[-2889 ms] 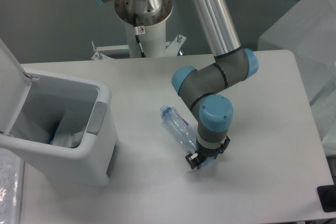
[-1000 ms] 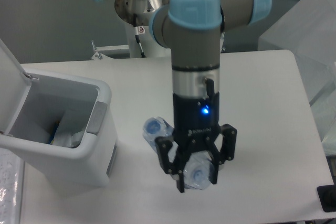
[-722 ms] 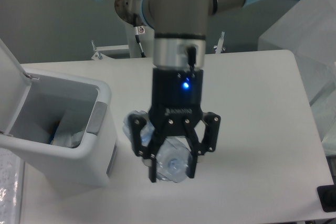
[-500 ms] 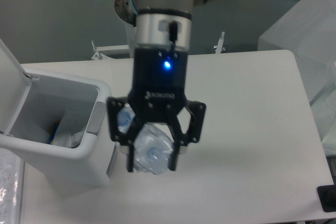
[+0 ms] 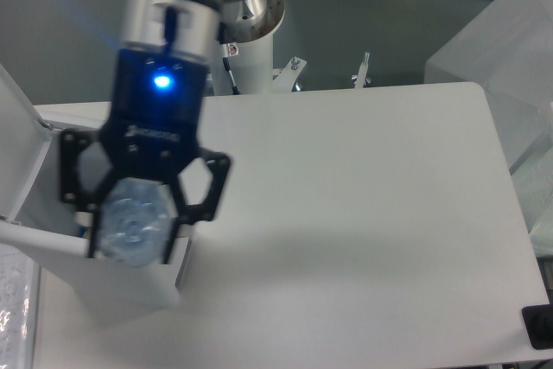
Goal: Place the trash in the trash can
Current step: 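Carry the bottle over the trash bin opening, then lower the bottle into the bin and open the gripper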
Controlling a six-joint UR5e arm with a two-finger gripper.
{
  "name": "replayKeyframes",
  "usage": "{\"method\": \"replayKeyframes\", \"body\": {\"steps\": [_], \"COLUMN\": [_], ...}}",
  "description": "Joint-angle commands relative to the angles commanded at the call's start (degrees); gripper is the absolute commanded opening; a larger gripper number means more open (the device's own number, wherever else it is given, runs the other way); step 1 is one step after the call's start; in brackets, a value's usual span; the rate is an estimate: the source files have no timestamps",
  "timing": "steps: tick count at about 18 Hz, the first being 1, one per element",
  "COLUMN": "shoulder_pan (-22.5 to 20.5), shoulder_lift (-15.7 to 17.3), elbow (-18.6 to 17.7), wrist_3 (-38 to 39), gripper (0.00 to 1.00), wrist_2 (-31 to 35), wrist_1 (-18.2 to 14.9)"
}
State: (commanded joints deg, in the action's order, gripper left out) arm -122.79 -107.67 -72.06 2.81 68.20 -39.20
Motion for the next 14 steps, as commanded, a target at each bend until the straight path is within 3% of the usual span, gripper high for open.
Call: {"method": "replayKeyframes", "body": {"steps": [5,10,14], "shoulder_pan": [2.1,2.2,2.2], "shoulder_lift": [2.1,2.9,3.2], "elbow": [-5.4,-6.7,-7.4], "wrist_3": [-0.1,-0.2,-0.2], "gripper": [0.59,0.66,0.66], "wrist_2": [0.1,0.1,0.1], "wrist_1": [0.0,0.0,-0.1]}}
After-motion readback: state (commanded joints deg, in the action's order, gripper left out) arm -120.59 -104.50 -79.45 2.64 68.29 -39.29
